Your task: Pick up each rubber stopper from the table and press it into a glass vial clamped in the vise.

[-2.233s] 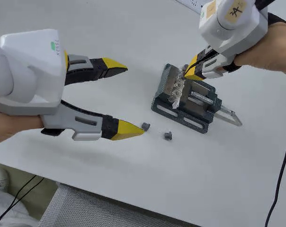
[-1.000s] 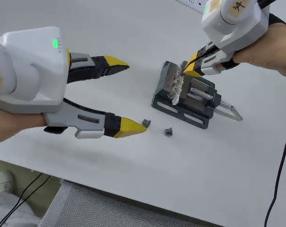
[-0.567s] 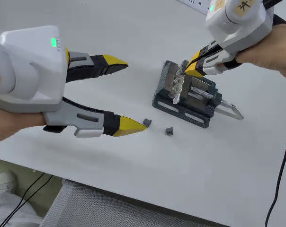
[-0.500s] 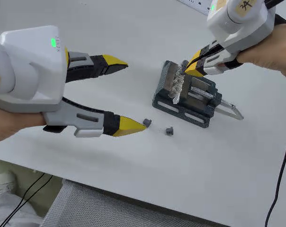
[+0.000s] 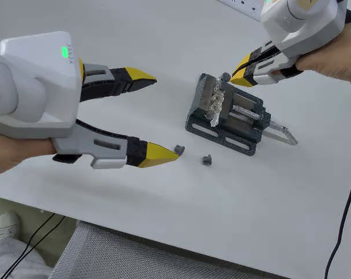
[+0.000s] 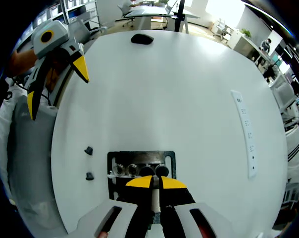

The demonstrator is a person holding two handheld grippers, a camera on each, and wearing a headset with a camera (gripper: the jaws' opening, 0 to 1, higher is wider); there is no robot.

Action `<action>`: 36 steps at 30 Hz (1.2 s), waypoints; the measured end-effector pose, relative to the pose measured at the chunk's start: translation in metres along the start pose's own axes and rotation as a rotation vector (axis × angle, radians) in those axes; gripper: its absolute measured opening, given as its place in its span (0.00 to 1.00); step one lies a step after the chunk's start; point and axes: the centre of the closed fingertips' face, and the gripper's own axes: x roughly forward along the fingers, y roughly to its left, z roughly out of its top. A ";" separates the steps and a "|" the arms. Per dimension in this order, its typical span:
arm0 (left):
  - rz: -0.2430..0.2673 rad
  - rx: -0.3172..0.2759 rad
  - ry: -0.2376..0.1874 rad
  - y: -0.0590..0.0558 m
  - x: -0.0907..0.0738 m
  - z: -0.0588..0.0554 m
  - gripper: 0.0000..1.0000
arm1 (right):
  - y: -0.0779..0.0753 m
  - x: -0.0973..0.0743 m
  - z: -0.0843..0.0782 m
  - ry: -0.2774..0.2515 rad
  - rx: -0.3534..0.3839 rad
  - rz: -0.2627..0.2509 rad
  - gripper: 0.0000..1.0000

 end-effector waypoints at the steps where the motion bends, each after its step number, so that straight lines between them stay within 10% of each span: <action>1: 0.000 -0.001 -0.001 0.000 0.000 0.000 0.69 | -0.002 0.000 0.000 -0.002 0.002 -0.002 0.00; 36: 0.006 -0.018 0.002 0.007 0.001 -0.006 0.68 | -0.008 0.014 0.006 0.033 -0.011 0.021 0.00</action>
